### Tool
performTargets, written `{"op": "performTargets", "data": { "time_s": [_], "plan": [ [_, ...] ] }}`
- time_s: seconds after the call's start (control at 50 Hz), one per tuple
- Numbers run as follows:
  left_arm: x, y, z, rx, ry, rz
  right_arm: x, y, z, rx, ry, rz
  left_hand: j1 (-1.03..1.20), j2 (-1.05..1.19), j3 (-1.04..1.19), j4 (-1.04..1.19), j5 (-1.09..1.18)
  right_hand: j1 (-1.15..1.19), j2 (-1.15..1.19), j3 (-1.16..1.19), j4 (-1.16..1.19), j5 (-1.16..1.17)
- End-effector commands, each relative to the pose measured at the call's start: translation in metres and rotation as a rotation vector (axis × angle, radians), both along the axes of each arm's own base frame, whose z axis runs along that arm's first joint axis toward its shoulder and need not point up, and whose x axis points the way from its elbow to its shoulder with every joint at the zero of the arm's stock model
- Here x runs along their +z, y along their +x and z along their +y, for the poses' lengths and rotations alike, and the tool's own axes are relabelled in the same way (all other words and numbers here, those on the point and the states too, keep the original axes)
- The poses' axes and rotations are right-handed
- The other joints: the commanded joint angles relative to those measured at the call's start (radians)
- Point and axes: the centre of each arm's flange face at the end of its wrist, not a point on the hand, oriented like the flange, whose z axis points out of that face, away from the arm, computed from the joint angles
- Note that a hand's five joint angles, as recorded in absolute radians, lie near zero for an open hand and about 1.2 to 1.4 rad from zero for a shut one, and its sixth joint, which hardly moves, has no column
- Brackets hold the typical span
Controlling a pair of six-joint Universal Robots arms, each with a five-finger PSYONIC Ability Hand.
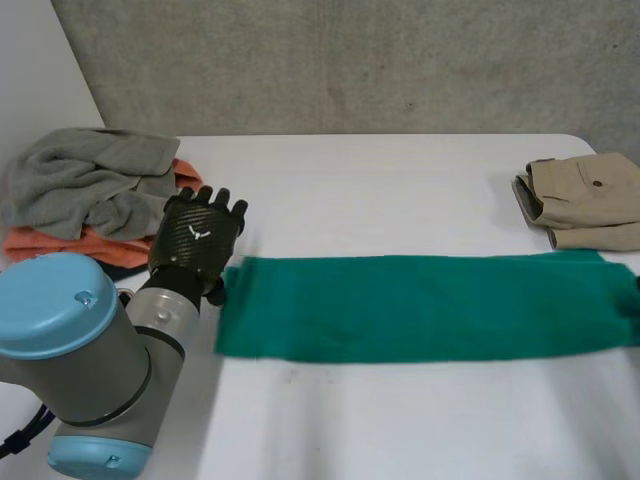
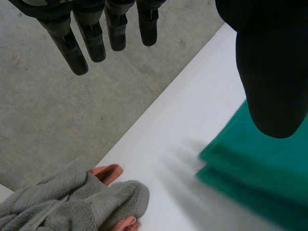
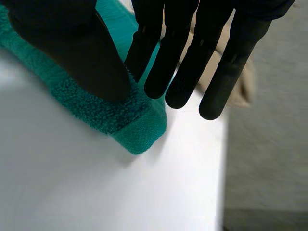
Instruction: Fold the laundry.
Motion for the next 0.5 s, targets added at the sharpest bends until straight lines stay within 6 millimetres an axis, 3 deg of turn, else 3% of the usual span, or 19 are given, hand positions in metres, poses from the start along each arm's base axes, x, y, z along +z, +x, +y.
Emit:
{"op": "performTargets", "data": {
  "time_s": [0.02, 0.1, 0.14, 0.16, 0.22, 0.24, 0.3, 0.32, 0.36, 0.38, 0.44, 0.46, 0.5],
  "plan": [
    [0.007, 0.001, 0.002, 0.001, -0.013, 0.008, 0.031, -0.024, -0.006, -0.031, -0.097, 0.172, -0.018, -0.033, -0.039, -0.031, -0.05, 0.271, 0.221, 0.204, 0.196, 0.253],
    [0.007, 0.003, 0.004, 0.003, -0.009, 0.005, 0.051, -0.014, -0.006, -0.006, -0.162, 0.209, -0.018, -0.033, -0.039, -0.031, -0.05, 0.271, 0.221, 0.204, 0.196, 0.253],
    [0.009, 0.004, 0.004, 0.004, -0.014, 0.009, 0.062, 0.007, -0.003, 0.052, -0.203, 0.211, -0.018, -0.033, -0.039, -0.031, -0.05, 0.271, 0.221, 0.204, 0.196, 0.253],
    [0.01, 0.004, 0.004, 0.006, -0.017, 0.01, 0.071, 0.042, 0.005, 0.155, -0.246, 0.203, -0.018, -0.033, -0.039, -0.031, -0.05, 0.271, 0.221, 0.204, 0.196, 0.253],
    [0.014, 0.006, 0.003, 0.01, -0.025, 0.015, 0.08, 0.094, 0.021, 0.311, -0.304, 0.172, -0.018, -0.033, -0.039, -0.031, -0.05, 0.271, 0.221, 0.204, 0.196, 0.253],
    [0.015, 0.006, 0.002, 0.013, -0.027, 0.016, 0.084, 0.12, 0.031, 0.391, -0.341, 0.151, -0.018, -0.033, -0.039, -0.031, -0.05, 0.271, 0.221, 0.204, 0.196, 0.253],
    [0.019, 0.008, 0.003, 0.02, -0.038, 0.023, 0.087, 0.161, 0.051, 0.516, -0.398, 0.119, -0.018, -0.033, -0.039, -0.031, -0.05, 0.271, 0.221, 0.204, 0.196, 0.253],
    [0.02, 0.009, 0.003, 0.02, -0.039, 0.023, 0.088, 0.19, 0.069, 0.617, -0.434, 0.102, -0.018, -0.033, -0.039, -0.031, -0.05, 0.271, 0.221, 0.204, 0.196, 0.253],
    [0.021, 0.01, 0.004, 0.021, -0.041, 0.024, 0.089, 0.217, 0.088, 0.716, -0.473, 0.092, -0.018, -0.033, -0.039, -0.031, -0.05, 0.271, 0.221, 0.204, 0.196, 0.253],
    [0.021, 0.01, 0.005, 0.02, -0.039, 0.023, 0.084, 0.245, 0.108, 0.814, -0.486, 0.06, -0.018, -0.033, -0.039, -0.031, -0.05, 0.271, 0.221, 0.204, 0.196, 0.253],
    [0.021, 0.01, 0.005, 0.021, -0.039, 0.023, 0.063, 0.284, 0.138, 0.957, -0.463, 0.035, -0.018, -0.033, -0.039, -0.031, -0.05, 0.271, 0.221, 0.204, 0.196, 0.253],
    [0.021, 0.01, 0.005, 0.021, -0.039, 0.023, 0.051, 0.306, 0.157, 1.041, -0.447, 0.02, -0.018, -0.033, -0.039, -0.031, -0.05, 0.271, 0.221, 0.204, 0.196, 0.253],
    [0.02, 0.01, 0.006, 0.021, -0.038, 0.022, 0.038, 0.322, 0.173, 1.105, -0.422, 0.009, -0.018, -0.033, -0.039, -0.031, -0.05, 0.271, 0.221, 0.204, 0.196, 0.253]
  ]
}}
